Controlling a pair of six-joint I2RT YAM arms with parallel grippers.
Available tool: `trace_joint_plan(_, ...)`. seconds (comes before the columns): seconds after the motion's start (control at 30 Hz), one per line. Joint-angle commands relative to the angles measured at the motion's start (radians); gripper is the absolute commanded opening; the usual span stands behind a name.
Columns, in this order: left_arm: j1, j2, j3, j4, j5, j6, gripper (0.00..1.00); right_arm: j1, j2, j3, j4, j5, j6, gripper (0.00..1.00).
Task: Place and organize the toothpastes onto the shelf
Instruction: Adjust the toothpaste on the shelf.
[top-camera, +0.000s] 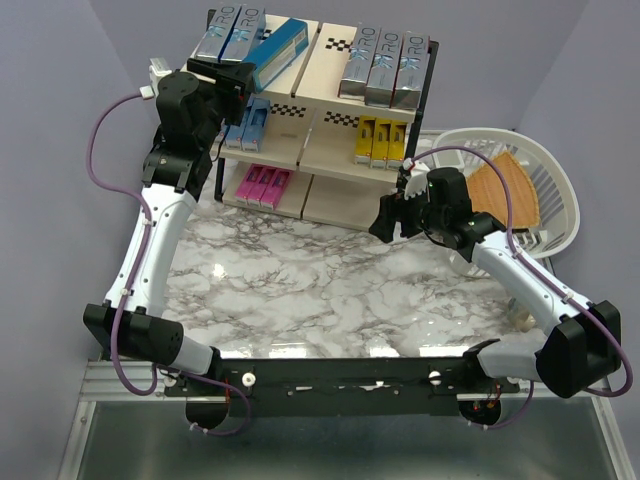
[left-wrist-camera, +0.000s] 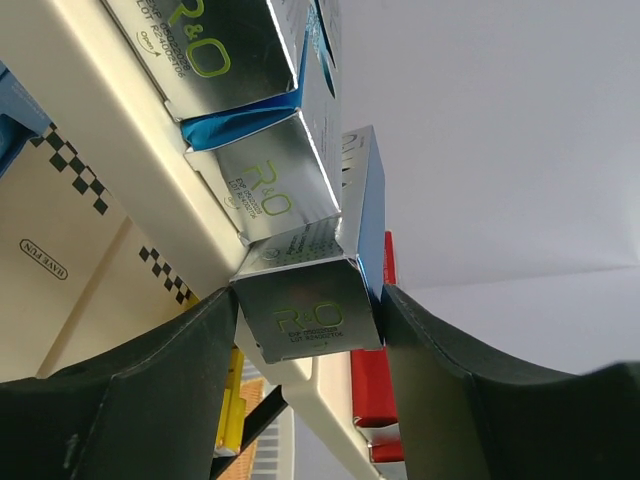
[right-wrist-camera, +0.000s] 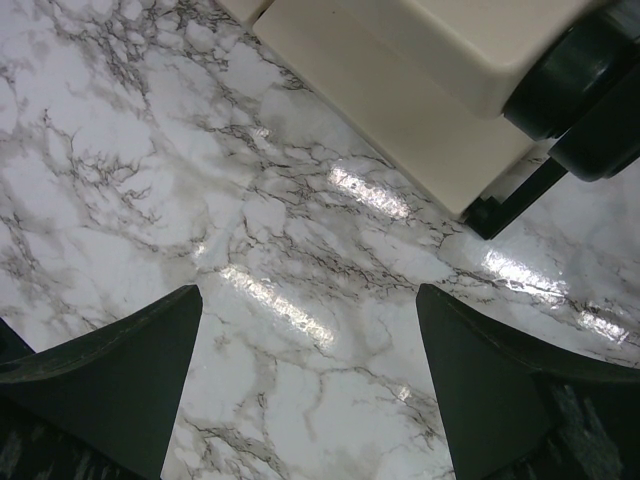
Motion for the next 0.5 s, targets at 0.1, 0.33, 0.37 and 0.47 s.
trace_joint_plan(0.1,0.007,-0.005,-0.027,0.026,0.015,-0.006,0.59,-0.001,-0.014,-0.009,0.016,0.015,-0.007,0.97)
trace_joint_plan(0.33,0.003,-0.048,-0.005,0.042,-0.01,0.092,0.5,-0.001,-0.014,-0.003,0.011,0.013,-0.007,0.96)
trace_joint_plan(0.37,-0.004,-0.054,0.004,0.045,-0.039,0.147,0.49,-0.001,-0.014,-0.001,0.011,0.015,-0.009,0.97)
trace_joint_plan(0.47,-0.016,-0.068,0.021,0.066,-0.081,0.25,0.47,-0.003,-0.016,-0.001,0.01,0.015,-0.01,0.97)
